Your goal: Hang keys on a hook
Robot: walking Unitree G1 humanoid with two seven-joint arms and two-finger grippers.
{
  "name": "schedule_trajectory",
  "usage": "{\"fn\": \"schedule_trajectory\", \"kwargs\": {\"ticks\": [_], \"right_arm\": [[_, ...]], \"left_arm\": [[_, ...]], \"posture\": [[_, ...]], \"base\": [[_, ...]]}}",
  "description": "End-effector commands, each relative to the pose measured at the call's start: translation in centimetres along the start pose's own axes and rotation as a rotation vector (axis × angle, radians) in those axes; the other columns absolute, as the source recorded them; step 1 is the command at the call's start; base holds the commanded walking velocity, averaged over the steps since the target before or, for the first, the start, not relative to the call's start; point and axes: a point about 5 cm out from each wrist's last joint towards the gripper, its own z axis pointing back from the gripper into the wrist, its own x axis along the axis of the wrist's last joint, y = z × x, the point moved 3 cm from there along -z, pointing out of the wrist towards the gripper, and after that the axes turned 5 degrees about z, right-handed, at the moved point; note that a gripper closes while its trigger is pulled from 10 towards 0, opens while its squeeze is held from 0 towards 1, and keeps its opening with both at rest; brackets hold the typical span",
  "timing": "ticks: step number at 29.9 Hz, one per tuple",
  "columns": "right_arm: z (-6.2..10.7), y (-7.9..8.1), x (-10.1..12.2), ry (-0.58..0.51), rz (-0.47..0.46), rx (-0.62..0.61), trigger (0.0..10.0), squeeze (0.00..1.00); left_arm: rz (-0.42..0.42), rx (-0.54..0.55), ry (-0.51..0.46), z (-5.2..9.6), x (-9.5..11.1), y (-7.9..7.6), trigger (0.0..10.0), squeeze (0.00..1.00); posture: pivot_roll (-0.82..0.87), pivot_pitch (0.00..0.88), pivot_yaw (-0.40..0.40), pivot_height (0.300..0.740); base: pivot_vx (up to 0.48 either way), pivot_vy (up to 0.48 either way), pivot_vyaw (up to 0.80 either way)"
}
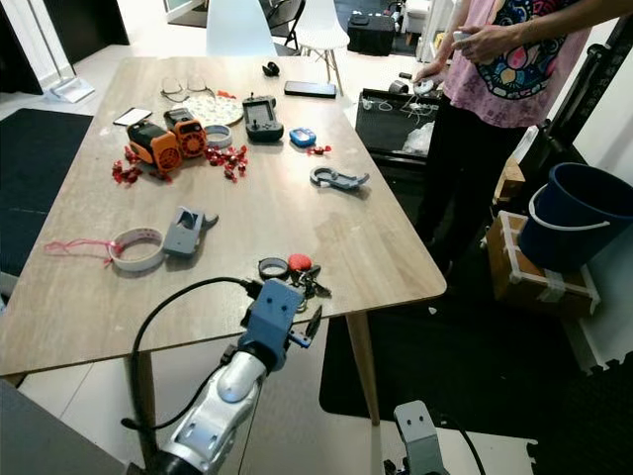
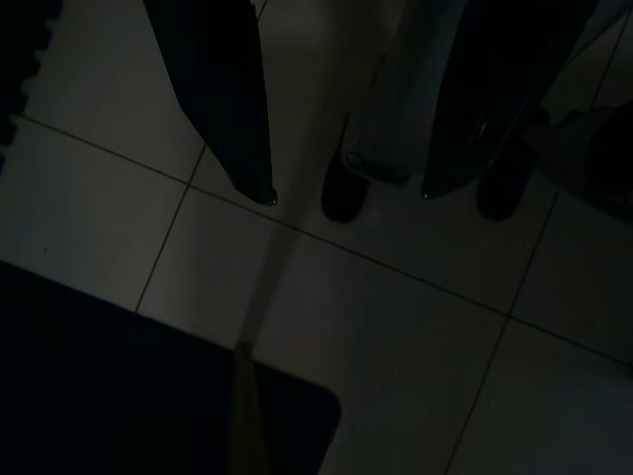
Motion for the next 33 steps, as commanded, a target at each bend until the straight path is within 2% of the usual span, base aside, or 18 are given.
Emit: {"fn": "schedule_trajectory", "kwargs": {"ticks": [1,11,15,23,33], "right_arm": [[0.1,0.2,-0.5,0.02,0.001,0.007,10.0,0.0],[0.0,0.2,-0.4,0.018,0.002,0.005,10.0,0.0],[0.0,0.2,-0.4,0.019,0.002,0.007,10.0,0.0],[0.0,0.3,-0.3,0.018,0.003,0.007,10.0,0.0],[0.0,0.3,-0.4,0.018,0.001,0.007,10.0,0.0]], "left_arm": [[-0.008,-0.017,0.009,-0.1,-0.3,-1.0,10.0,0.0],[0.006,0.044,0.039,-0.5,-0.5,-1.2,10.0,0.0],[0.084,0.111,0.063,-1.0,-0.4,-0.2,10.0,0.0],[0.118,0.183,0.111,-1.3,-1.0,0.3,10.0,0.0],[0.051,0.129,0.126,-1.0,-1.6,-0.2,10.0,0.0]], "posture": [[0.06,0.098,-0.074,0.74],[0.06,0.099,-0.074,0.74],[0.06,0.092,-0.073,0.74],[0.06,0.086,-0.07,0.74],[0.06,0.087,-0.069,0.74]], "base": [[0.0,0.0,0.0],[0.0,0.0,0.0],[0.0,0.0,0.0],[0.0,0.0,0.0],[0.0,0.0,0.0]]}}
